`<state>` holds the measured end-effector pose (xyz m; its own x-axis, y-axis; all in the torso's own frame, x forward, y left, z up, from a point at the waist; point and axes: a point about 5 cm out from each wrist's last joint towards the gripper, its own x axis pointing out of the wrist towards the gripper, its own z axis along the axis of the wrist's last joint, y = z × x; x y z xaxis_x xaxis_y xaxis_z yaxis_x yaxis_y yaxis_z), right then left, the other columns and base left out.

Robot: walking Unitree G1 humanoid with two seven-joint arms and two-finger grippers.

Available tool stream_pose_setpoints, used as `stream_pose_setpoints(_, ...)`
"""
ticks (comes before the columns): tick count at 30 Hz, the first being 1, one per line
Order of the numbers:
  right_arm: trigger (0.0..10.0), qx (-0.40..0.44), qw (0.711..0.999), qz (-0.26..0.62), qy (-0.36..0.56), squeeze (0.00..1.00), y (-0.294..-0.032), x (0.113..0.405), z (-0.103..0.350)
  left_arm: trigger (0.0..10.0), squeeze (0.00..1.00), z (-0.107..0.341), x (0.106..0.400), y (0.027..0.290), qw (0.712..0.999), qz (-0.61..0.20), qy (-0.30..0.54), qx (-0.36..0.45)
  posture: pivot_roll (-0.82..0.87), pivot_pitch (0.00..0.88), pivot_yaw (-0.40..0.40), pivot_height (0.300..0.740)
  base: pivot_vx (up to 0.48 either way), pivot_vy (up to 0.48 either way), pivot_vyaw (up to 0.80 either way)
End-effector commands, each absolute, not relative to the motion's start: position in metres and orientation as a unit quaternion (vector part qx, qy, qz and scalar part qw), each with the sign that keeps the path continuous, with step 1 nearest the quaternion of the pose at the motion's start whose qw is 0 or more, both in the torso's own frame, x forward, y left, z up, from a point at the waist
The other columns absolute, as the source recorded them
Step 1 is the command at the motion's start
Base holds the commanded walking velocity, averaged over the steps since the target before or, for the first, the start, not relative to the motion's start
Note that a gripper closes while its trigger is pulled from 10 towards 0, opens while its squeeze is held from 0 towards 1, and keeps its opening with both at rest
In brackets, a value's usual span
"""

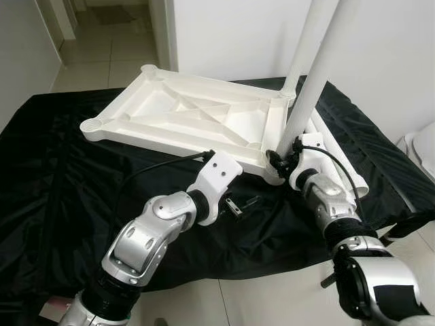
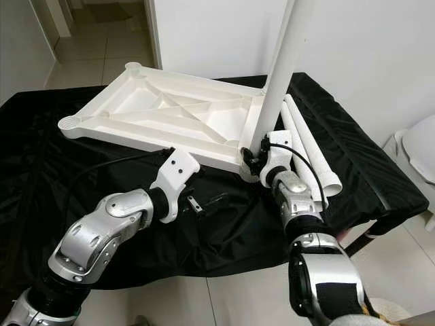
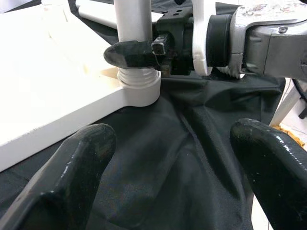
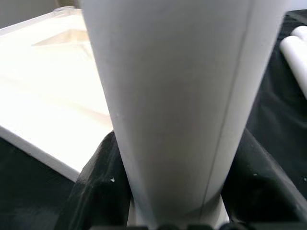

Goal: Building children table

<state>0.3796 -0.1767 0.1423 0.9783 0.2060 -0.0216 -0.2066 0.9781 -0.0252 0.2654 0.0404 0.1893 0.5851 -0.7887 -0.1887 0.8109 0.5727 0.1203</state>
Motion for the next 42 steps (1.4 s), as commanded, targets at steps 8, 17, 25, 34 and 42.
stream_pose_setpoints(8,0.0,0.03,0.999,-0.004,0.012,0.0,-0.16,0.367,0.123,10.0,0.0,0.188,0.262,0.038,0.881,-0.46,0.058,0.097,-0.05,0.007,-0.01,0.74,0.0,0.0,0.0)
stream_pose_setpoints(17,0.0,0.058,0.986,-0.151,0.031,0.0,-0.13,0.355,0.111,10.0,0.0,0.188,0.261,0.035,0.878,-0.465,0.057,0.097,-0.05,0.0,-0.013,0.74,0.0,0.0,0.0)
stream_pose_setpoints(25,0.0,0.051,0.987,-0.146,0.03,0.0,-0.124,0.355,0.114,10.0,0.0,0.188,0.261,0.036,0.879,-0.464,0.057,0.097,-0.05,0.0,-0.017,0.74,0.0,0.0,0.0)
stream_pose_setpoints(34,10.0,0.044,0.992,-0.117,0.016,1.0,-0.124,0.353,0.117,10.0,0.0,0.187,0.26,0.035,0.879,-0.463,0.057,0.096,-0.05,0.0,-0.021,0.74,0.0,0.0,0.0)
stream_pose_setpoints(42,10.0,0.052,0.998,-0.041,-0.017,1.0,-0.139,0.355,0.126,10.0,0.0,0.189,0.261,0.034,0.88,-0.462,0.054,0.096,-0.05,0.0,-0.021,0.74,0.0,0.0,0.0)
